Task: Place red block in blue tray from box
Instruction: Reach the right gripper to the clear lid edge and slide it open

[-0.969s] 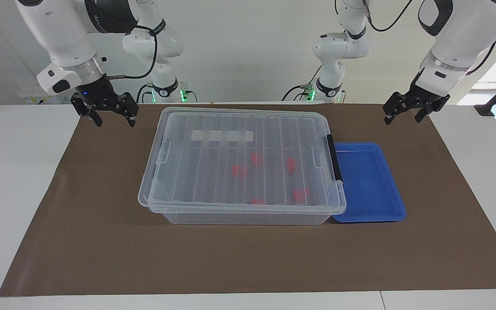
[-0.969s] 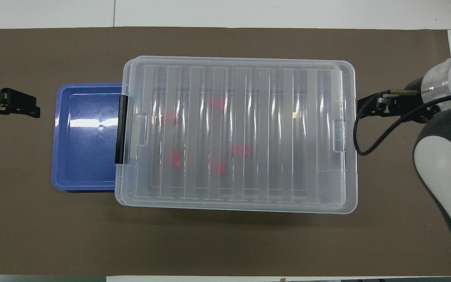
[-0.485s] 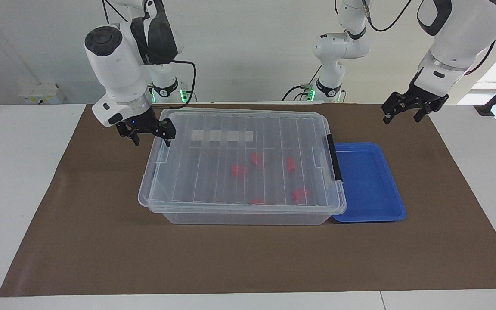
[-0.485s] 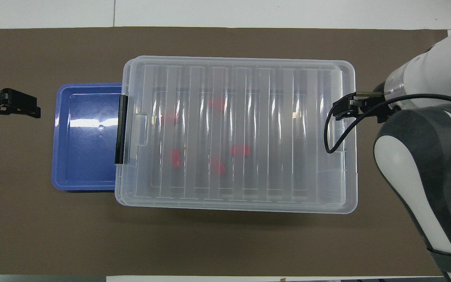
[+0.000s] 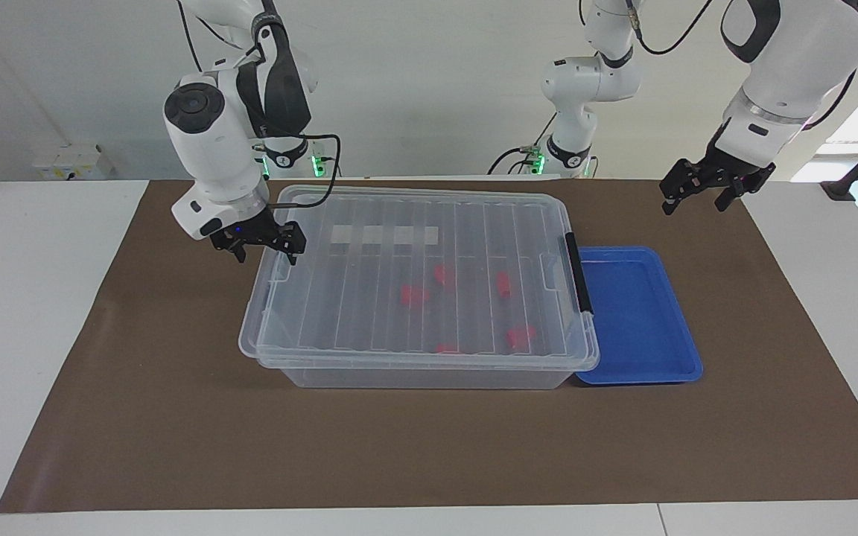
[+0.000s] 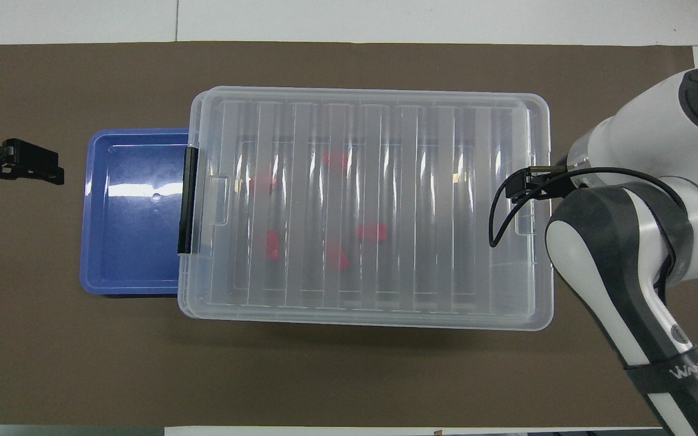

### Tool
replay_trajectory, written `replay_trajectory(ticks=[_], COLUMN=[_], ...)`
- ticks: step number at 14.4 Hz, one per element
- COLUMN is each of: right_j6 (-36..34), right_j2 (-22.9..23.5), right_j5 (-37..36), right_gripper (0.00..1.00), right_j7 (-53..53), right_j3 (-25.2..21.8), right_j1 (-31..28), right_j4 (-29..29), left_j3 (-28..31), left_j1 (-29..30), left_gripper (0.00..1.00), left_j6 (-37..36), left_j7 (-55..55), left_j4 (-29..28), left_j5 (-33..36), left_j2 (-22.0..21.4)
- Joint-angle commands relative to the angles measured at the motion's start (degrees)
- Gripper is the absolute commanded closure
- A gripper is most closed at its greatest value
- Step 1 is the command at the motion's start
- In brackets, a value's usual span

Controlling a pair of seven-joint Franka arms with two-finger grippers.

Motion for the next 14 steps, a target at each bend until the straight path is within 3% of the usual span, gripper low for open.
replay_trajectory(ticks=[1, 7, 14], right_j6=[1.78, 3.19, 3.36], right_j2=[-2.35, -3.76, -3.68], right_j5=[-0.77, -2.26, -2.35], right_gripper=[0.0, 0.0, 0.0], right_j7=[-1.61, -3.45, -8.73], right_j3=[0.29, 0.2, -0.5], right_j1=[-1.12, -2.88, -5.52], right_j4=[-3.39, -6.73, -6.73], left_j3=[0.05, 0.05, -0.04], left_j1=[-0.32, -0.23, -0.41], left_gripper=[0.0, 0.0, 0.0], left_j6=[0.58, 0.58, 0.75], left_j7=[-0.73, -0.73, -0.82], left_j4=[-2.36, -2.36, -2.62], left_j5=[0.72, 0.72, 0.72], left_j2=[-2.0, -2.0, -2.0])
